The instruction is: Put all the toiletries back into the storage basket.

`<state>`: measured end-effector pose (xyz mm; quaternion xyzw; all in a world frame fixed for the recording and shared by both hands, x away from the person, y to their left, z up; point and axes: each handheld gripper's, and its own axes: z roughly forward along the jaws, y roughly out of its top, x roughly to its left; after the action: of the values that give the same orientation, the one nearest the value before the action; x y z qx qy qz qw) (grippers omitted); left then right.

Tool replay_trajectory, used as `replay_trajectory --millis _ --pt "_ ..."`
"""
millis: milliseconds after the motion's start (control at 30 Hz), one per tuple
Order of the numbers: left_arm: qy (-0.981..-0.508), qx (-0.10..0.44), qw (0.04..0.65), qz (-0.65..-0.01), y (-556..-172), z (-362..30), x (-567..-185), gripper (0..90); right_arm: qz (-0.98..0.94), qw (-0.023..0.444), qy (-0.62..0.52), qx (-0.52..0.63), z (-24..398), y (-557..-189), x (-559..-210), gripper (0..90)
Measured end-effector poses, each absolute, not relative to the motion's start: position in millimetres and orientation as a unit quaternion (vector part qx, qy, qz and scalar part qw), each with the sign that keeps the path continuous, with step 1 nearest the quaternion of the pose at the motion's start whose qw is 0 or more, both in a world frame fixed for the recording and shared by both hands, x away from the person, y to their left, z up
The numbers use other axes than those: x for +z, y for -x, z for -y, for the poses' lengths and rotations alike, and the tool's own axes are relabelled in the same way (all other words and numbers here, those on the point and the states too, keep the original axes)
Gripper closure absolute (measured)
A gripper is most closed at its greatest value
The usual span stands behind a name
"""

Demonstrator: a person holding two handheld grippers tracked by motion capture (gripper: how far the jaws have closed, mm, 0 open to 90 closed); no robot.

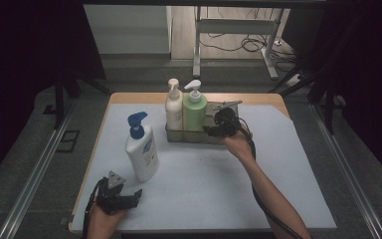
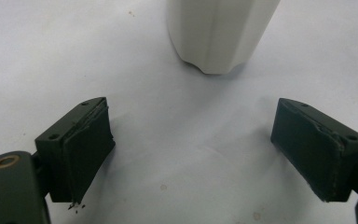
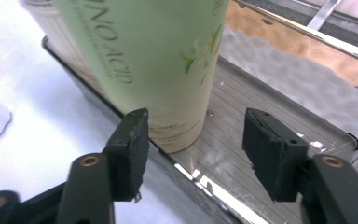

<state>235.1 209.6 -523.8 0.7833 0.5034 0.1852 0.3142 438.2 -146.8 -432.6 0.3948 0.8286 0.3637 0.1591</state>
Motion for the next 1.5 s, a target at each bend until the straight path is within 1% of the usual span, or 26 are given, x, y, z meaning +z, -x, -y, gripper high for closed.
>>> replay_trajectory --millis 167,367,533,600,700,833,1100,1300,1500 --pt "-0.783 0.185 0.315 -0.503 -235 -210 -524 11.9 -0.833 0.158 -0.385 0.364 150 -431 -430 30.5" --pt "-0.783 0.185 0.315 -0.503 -235 -210 -524 11.9 -0.838 0.149 -0.376 0.367 157 -423 -426 23.8" --pt "-0.783 0.185 0.315 -0.504 -235 -210 -524 11.9 -0.843 0.153 -0.369 0.361 162 -414 -423 16.3" --pt "-0.783 0.185 0.315 -0.503 -235 -210 -524 11.9 -0.842 0.157 -0.367 0.362 164 -410 -421 14.2" --pt "-0.783 0.185 0.315 -0.503 -235 -209 -524 11.9 -0.843 0.157 -0.365 0.362 167 -403 -420 13.6" --pt "-0.783 0.185 0.315 -0.503 -235 -209 -524 12.0 -0.846 0.168 -0.361 0.355 171 -395 -419 12.7" --pt "-0.783 0.185 0.315 -0.503 -235 -209 -524 11.9 -0.848 0.170 -0.356 0.355 185 -378 -419 0.9" --pt "-0.783 0.185 0.315 -0.503 -235 -209 -524 12.0 -0.847 0.181 -0.355 0.351 198 -365 -420 0.0" --pt "-0.783 0.185 0.314 -0.503 -235 -209 -524 11.9 -0.845 0.178 -0.362 0.352 214 -353 -425 0.0"
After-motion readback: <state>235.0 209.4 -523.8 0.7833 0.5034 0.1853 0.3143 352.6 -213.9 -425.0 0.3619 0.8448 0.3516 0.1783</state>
